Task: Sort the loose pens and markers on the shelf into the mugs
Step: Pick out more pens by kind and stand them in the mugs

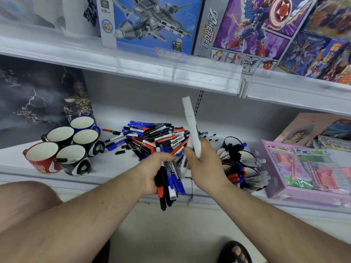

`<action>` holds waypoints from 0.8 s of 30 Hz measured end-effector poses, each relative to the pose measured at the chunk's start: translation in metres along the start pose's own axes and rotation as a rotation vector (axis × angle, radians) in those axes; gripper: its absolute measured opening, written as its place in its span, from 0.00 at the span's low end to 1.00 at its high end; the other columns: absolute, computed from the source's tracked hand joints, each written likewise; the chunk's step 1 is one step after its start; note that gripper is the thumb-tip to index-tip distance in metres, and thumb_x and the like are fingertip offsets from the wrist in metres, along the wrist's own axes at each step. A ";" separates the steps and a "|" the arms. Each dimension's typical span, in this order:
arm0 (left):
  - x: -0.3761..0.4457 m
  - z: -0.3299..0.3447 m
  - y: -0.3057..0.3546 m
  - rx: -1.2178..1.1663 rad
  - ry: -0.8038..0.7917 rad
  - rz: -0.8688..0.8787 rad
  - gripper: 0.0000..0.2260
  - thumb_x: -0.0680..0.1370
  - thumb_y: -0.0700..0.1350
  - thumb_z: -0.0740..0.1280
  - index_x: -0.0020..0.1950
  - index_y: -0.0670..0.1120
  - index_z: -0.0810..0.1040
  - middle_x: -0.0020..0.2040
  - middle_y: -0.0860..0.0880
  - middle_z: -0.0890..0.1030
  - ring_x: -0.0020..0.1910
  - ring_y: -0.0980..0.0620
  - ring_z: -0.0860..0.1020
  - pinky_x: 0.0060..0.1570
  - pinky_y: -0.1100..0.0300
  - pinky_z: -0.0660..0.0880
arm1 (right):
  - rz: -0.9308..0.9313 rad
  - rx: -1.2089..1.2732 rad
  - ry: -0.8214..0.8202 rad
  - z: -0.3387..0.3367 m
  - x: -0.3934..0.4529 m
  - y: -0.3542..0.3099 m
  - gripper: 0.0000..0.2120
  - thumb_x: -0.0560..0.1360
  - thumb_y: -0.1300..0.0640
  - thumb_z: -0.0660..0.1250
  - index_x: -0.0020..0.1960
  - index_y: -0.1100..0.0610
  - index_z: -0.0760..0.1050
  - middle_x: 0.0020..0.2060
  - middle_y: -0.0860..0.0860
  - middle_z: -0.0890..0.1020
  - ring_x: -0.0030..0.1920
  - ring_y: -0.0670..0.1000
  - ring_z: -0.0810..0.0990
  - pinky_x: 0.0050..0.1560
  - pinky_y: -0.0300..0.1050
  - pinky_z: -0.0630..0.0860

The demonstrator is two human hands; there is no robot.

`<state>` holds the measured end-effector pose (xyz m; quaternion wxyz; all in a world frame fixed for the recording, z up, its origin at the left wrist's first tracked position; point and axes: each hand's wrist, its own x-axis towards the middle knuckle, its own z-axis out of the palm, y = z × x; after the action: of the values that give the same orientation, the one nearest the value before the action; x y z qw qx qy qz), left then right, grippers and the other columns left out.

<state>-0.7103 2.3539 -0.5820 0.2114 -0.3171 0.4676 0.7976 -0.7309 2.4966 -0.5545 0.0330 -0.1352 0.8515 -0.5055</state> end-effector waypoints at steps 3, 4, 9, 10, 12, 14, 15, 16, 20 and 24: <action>0.006 0.003 0.000 -0.059 -0.029 -0.013 0.09 0.72 0.44 0.71 0.49 0.41 0.80 0.46 0.42 0.81 0.44 0.44 0.81 0.54 0.48 0.78 | -0.154 -0.113 -0.062 -0.001 -0.006 0.006 0.09 0.81 0.59 0.64 0.51 0.45 0.67 0.37 0.46 0.77 0.34 0.43 0.75 0.32 0.33 0.71; 0.008 0.005 0.001 -0.064 -0.027 -0.009 0.08 0.72 0.44 0.71 0.49 0.42 0.79 0.46 0.42 0.79 0.44 0.44 0.80 0.55 0.46 0.78 | -0.217 -0.190 -0.091 -0.002 -0.007 0.010 0.08 0.80 0.61 0.64 0.52 0.48 0.69 0.37 0.46 0.76 0.34 0.43 0.73 0.32 0.33 0.69; 0.008 0.012 0.004 -0.078 -0.102 -0.008 0.05 0.70 0.42 0.69 0.35 0.43 0.75 0.33 0.44 0.76 0.31 0.47 0.75 0.40 0.57 0.74 | -0.377 -0.367 -0.202 -0.010 -0.005 0.021 0.14 0.78 0.63 0.64 0.64 0.54 0.73 0.47 0.49 0.80 0.45 0.50 0.78 0.44 0.46 0.76; 0.007 0.013 0.005 -0.080 -0.109 0.004 0.05 0.70 0.41 0.69 0.37 0.43 0.76 0.34 0.44 0.76 0.33 0.47 0.76 0.40 0.56 0.74 | -0.394 -0.371 -0.219 -0.013 -0.003 0.021 0.15 0.79 0.62 0.64 0.64 0.54 0.73 0.52 0.49 0.80 0.50 0.50 0.78 0.49 0.47 0.77; 0.009 0.014 0.009 -0.090 -0.120 0.039 0.06 0.75 0.41 0.67 0.38 0.42 0.78 0.34 0.44 0.78 0.33 0.48 0.77 0.38 0.57 0.76 | -0.457 -0.350 -0.251 -0.018 0.000 0.023 0.15 0.78 0.63 0.65 0.64 0.53 0.74 0.63 0.48 0.78 0.63 0.50 0.76 0.63 0.46 0.74; 0.014 0.013 0.013 -0.069 -0.131 0.067 0.11 0.79 0.41 0.65 0.38 0.42 0.81 0.34 0.43 0.80 0.31 0.48 0.79 0.34 0.58 0.78 | -0.443 -0.308 -0.287 -0.024 0.001 0.023 0.15 0.79 0.63 0.66 0.63 0.53 0.75 0.67 0.43 0.75 0.67 0.43 0.73 0.68 0.40 0.69; 0.015 0.014 0.015 -0.054 -0.137 0.084 0.10 0.79 0.41 0.65 0.39 0.42 0.81 0.34 0.43 0.80 0.31 0.47 0.79 0.34 0.57 0.78 | -0.391 -0.259 -0.302 -0.026 0.001 0.023 0.14 0.79 0.62 0.65 0.63 0.50 0.75 0.65 0.38 0.75 0.62 0.39 0.75 0.64 0.37 0.70; 0.014 0.015 0.017 -0.031 -0.141 0.102 0.09 0.79 0.41 0.65 0.41 0.42 0.81 0.35 0.43 0.80 0.32 0.47 0.79 0.36 0.56 0.78 | -0.311 -0.183 -0.315 -0.028 0.001 0.021 0.14 0.80 0.61 0.65 0.60 0.46 0.75 0.60 0.34 0.77 0.55 0.37 0.77 0.58 0.35 0.73; 0.019 0.021 0.017 -0.031 -0.164 0.160 0.12 0.79 0.43 0.64 0.42 0.46 0.86 0.41 0.45 0.82 0.36 0.49 0.81 0.42 0.56 0.77 | -0.005 0.309 -0.271 -0.032 0.006 0.013 0.11 0.81 0.64 0.61 0.52 0.51 0.78 0.58 0.48 0.82 0.59 0.45 0.79 0.57 0.37 0.75; 0.015 0.034 0.010 -0.023 -0.228 0.139 0.11 0.79 0.41 0.63 0.46 0.45 0.86 0.40 0.46 0.84 0.35 0.50 0.83 0.34 0.60 0.80 | 0.126 0.543 -0.146 -0.036 0.009 0.003 0.10 0.82 0.65 0.59 0.49 0.57 0.77 0.44 0.52 0.83 0.36 0.44 0.76 0.41 0.36 0.70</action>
<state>-0.7371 2.3794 -0.5742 0.2035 -0.1937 0.4521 0.8466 -0.7474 2.5258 -0.5385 0.1607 -0.1046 0.6870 -0.7009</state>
